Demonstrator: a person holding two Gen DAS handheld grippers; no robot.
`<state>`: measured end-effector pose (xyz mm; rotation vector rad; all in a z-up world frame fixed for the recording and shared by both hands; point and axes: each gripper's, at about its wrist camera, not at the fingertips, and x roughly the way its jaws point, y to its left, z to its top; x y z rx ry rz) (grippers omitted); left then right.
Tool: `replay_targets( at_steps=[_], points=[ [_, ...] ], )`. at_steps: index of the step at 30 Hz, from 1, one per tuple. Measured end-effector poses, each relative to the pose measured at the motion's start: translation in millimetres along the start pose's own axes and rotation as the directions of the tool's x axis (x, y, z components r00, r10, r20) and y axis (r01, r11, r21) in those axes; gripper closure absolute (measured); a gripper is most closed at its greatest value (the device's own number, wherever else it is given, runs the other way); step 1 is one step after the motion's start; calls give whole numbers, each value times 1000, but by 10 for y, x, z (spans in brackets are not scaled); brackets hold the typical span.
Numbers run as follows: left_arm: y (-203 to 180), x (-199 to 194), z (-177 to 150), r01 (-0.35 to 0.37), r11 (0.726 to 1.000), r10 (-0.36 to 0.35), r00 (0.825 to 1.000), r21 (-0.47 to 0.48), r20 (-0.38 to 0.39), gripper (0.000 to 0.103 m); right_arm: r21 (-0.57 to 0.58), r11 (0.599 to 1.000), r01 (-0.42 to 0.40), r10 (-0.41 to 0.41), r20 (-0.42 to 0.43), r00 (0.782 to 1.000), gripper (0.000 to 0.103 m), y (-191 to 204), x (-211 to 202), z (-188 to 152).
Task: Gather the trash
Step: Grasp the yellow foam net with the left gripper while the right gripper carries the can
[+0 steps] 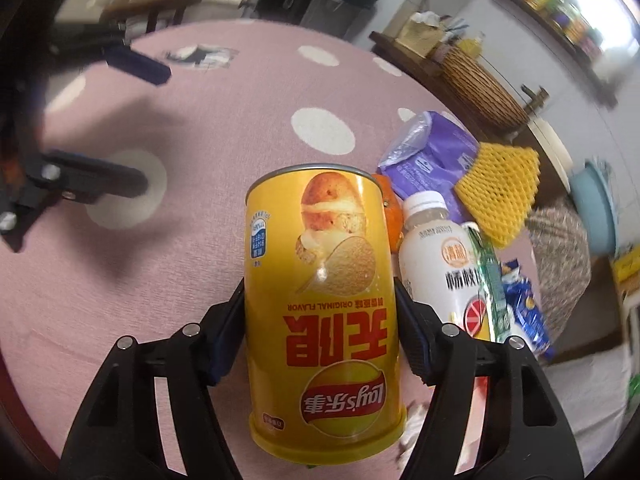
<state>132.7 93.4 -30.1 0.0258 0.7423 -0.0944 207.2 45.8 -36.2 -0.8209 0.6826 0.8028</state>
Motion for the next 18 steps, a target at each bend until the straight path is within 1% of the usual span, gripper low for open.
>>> replay_targets(
  at_steps=[2,4,7,9,10,12,13,16,18],
  points=[
    [19,35,125,16,1000,-16,1000,14,3,5,81,996,-27,24,31,999,36,-73,-117,-76],
    [10,80,329,28,998,-29,999,50,17,5,144,989,-33,24,67,998,36,-116,-247,-165],
    [-51,168,724,31,993,-38,997,112,64,5,227,973,-41,14,122,992,36,-168,-435,-315],
    [-123,319,1067,47,987,-60,995,152,80,5,285,958,-42,1,144,990,36,-201,-529,-416],
    [-150,379,1181,61,985,-75,994,163,82,5,308,950,-44,-3,150,989,36,-221,-559,-458],
    [-249,588,1488,111,972,-127,990,205,68,5,354,934,-47,-13,163,987,36,-233,-624,-559],
    [-312,704,1611,119,965,-136,989,233,55,5,369,928,-49,-15,168,986,36,-242,-647,-611],
    [-450,1087,1941,102,950,-111,994,295,15,5,405,913,-41,-34,176,984,36,-246,-712,-743],
    [-511,1293,2109,96,940,-104,995,327,6,5,430,902,-42,-40,179,983,36,-259,-753,-839]
  ],
)
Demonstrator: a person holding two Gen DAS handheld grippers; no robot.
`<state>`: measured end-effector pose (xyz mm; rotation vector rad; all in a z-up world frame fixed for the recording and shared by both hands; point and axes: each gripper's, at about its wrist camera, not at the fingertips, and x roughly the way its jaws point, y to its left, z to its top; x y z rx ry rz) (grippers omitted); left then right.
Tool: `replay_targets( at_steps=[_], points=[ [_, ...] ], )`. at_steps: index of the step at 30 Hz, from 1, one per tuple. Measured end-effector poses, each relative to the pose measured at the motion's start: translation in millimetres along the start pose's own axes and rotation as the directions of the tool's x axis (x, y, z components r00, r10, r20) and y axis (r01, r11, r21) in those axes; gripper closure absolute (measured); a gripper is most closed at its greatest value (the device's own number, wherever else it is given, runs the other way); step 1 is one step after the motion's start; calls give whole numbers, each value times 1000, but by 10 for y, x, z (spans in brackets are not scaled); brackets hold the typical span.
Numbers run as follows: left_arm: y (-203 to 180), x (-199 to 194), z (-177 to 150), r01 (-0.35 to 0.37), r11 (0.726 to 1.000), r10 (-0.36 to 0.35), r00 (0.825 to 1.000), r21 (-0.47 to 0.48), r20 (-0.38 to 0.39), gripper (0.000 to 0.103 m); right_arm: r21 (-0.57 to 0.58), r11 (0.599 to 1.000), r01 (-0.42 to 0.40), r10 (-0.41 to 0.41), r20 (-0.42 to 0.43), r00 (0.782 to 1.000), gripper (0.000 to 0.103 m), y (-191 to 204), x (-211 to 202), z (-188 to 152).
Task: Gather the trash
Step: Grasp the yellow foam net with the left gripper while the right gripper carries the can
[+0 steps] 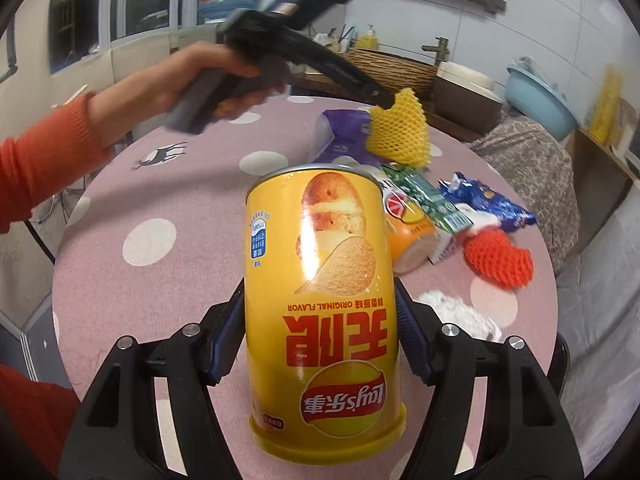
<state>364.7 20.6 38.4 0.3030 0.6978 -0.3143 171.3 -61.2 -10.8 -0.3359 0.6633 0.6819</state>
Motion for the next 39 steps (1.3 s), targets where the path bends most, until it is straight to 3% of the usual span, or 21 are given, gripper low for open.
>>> replay_targets(
  at_steps=[7,10,12,13,15,23,28,33,36,39],
  points=[
    [44,397,232,51,993,-46,998,104,-44,10,68,998,10,-10,10,1000,36,-147,-100,-213],
    [65,453,274,101,987,-93,993,122,-67,34,94,996,4,-5,12,1000,36,-227,-85,-266],
    [72,432,273,138,983,-130,989,117,-72,57,116,993,-2,0,18,1000,36,-279,-74,-291],
    [78,404,267,149,982,-142,988,113,-65,63,127,992,-6,3,22,1000,36,-301,-66,-308],
    [72,338,252,173,979,-167,984,108,-56,84,157,988,-15,10,34,999,36,-355,-62,-324],
    [-3,-99,285,192,977,-196,980,96,35,89,234,971,-49,24,108,994,36,-511,-185,-400],
    [-291,-445,388,228,968,-239,965,107,105,89,281,959,-41,-2,149,989,36,-647,-368,-506],
    [-980,-609,545,295,941,-319,937,166,143,89,362,932,19,-84,164,983,36,-915,-615,-732],
    [-1498,-534,694,368,910,-392,913,188,111,89,424,904,62,-143,162,976,36,-1124,-802,-919],
    [-2020,-339,850,404,890,-425,903,211,66,89,478,865,151,-247,144,958,36,-1336,-1054,-1182]
  ],
)
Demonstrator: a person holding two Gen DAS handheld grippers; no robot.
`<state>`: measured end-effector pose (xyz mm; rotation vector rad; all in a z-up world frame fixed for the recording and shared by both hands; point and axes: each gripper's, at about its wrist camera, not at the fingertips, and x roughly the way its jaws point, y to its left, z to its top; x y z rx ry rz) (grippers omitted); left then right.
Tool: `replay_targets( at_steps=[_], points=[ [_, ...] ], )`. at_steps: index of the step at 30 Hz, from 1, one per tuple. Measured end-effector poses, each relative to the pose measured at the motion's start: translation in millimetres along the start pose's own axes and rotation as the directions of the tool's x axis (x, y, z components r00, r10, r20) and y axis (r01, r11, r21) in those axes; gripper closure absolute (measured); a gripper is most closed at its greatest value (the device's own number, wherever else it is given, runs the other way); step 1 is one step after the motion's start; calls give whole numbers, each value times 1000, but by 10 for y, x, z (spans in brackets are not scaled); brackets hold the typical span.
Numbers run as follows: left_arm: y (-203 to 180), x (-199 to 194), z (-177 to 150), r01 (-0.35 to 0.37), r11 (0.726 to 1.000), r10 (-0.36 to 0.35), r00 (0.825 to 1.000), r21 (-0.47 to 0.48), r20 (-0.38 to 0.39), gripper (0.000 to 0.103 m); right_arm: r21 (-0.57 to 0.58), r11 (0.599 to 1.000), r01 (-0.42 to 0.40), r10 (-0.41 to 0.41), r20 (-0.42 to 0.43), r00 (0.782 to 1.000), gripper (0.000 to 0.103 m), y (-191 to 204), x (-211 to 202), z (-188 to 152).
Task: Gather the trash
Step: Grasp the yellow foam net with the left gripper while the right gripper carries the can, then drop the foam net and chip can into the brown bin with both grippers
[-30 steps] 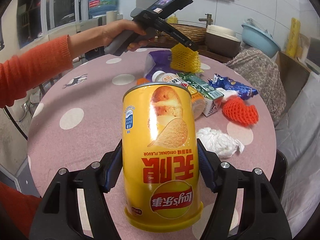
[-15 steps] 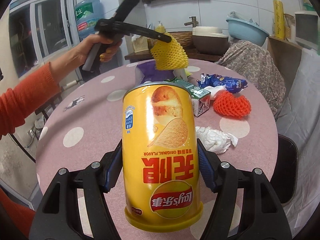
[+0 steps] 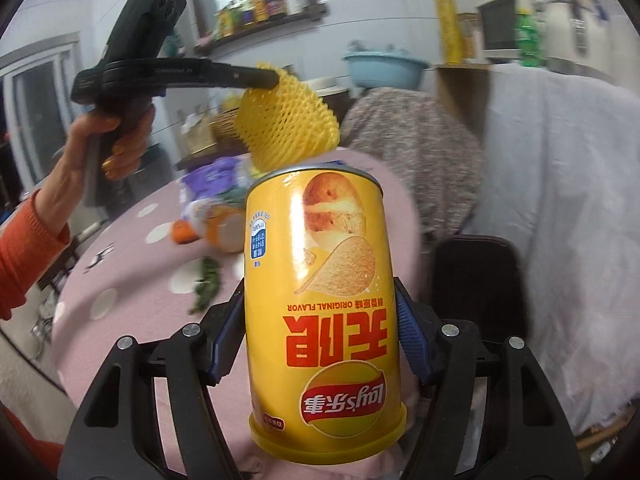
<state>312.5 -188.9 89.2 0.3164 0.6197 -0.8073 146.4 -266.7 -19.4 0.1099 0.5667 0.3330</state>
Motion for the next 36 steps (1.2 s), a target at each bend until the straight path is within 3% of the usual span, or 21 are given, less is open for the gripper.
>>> replay_targets(
  at_steps=[4,6,9,11,15,19,22,24,25,27,29,32,36],
  points=[
    [-355,632,193,16,1000,-18,995,-18,-103,89,67,990,127,-129,23,991,36,-453,-220,-117],
    [-490,1007,247,7,1000,-9,987,-19,-161,89,103,975,196,-199,16,980,36,-696,-244,-184],
    [-640,1486,253,-29,1000,27,968,-5,-250,89,166,956,240,-243,-4,970,36,-1044,-197,-271],
    [-699,1773,237,-49,999,43,951,-11,-307,89,217,939,266,-267,-23,963,36,-1285,-152,-358],
    [-738,2331,165,-98,995,77,899,-26,-432,89,301,916,266,-263,-53,963,36,-1621,-25,-552],
    [-796,2743,85,-134,991,114,853,-2,-509,89,318,907,277,-268,-70,961,36,-1795,84,-648],
    [-822,2993,65,-153,988,129,831,1,-542,88,322,908,267,-253,-85,964,36,-1858,210,-676],
    [-802,3120,29,-159,987,130,820,-4,-557,80,320,908,271,-250,-104,963,36,-1907,321,-685],
    [-811,3161,32,-157,988,126,818,-7,-561,75,322,908,268,-245,-111,963,36,-1950,375,-693],
    [-836,3205,26,-161,987,130,818,-6,-560,49,322,910,261,-233,-125,964,36,-1982,495,-679],
    [-854,3201,27,-162,987,132,825,-6,-549,42,320,912,256,-222,-141,965,36,-2015,623,-654],
    [-796,3181,92,-159,986,112,837,-43,-536,42,297,919,260,-217,-170,961,36,-2044,840,-591],
    [-626,2824,342,-135,983,68,898,-127,-434,36,272,928,255,-198,-222,955,36,-2087,1187,-457]
  ],
)
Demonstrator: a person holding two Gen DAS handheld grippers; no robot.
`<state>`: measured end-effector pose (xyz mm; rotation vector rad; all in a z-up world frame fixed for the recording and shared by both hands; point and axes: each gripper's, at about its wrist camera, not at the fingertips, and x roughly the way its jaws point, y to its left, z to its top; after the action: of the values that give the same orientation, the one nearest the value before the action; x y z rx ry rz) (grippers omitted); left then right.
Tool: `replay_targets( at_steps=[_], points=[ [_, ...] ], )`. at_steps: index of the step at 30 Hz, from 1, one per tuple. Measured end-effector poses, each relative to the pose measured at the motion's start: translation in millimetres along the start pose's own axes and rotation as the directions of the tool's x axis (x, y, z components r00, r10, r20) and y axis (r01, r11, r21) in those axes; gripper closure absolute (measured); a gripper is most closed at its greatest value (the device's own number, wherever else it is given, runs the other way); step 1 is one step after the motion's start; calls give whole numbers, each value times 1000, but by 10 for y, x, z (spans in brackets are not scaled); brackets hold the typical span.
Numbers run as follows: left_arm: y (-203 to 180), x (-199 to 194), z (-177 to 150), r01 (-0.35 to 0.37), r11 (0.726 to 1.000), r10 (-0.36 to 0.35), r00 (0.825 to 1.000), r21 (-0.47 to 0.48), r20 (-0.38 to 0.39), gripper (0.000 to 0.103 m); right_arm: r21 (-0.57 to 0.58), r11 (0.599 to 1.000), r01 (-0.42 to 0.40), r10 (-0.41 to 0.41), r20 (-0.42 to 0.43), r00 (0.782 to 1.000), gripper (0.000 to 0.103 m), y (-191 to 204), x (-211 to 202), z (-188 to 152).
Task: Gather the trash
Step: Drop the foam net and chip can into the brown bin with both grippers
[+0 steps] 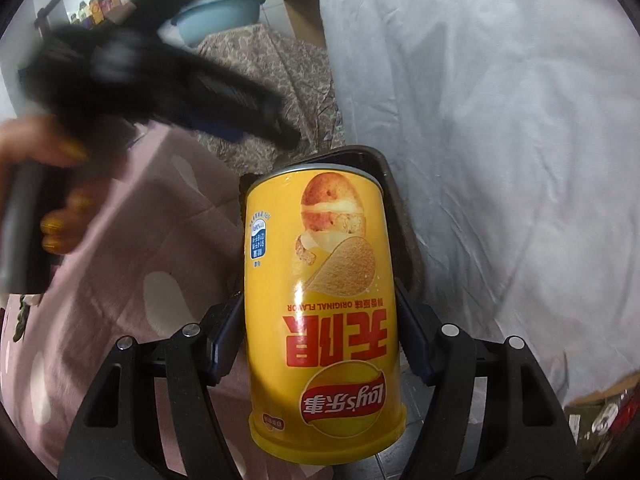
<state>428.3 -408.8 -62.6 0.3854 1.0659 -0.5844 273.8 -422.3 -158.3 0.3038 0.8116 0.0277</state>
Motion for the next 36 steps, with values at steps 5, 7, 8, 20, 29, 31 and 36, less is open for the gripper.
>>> replay_targets(
  at_steps=[5,7,8,20,29,31,36],
  points=[
    [192,-654,-18,-36,999,33,986,13,162,20,-41,999,21,-26,-126,992,36,133,613,347],
    [263,-925,-107,-42,999,35,975,27,217,16,-48,999,16,-25,-201,979,36,157,935,434],
    [314,-1062,-164,-48,998,40,969,29,243,14,-57,998,26,-39,-241,970,36,182,1107,478],
    [913,-1823,-822,-28,1000,24,947,7,320,12,-48,991,125,-126,-644,754,36,125,2736,548],
    [1244,-2097,-1287,-22,999,32,941,-32,336,11,-71,984,164,-159,-762,628,35,35,3271,362],
    [1324,-2132,-1361,-18,998,35,941,-53,337,10,-73,983,171,-165,-764,624,33,22,3247,300],
    [1497,-2251,-1561,-23,994,59,931,-103,360,10,-71,983,169,-166,-736,656,28,19,3049,341]
  ],
)
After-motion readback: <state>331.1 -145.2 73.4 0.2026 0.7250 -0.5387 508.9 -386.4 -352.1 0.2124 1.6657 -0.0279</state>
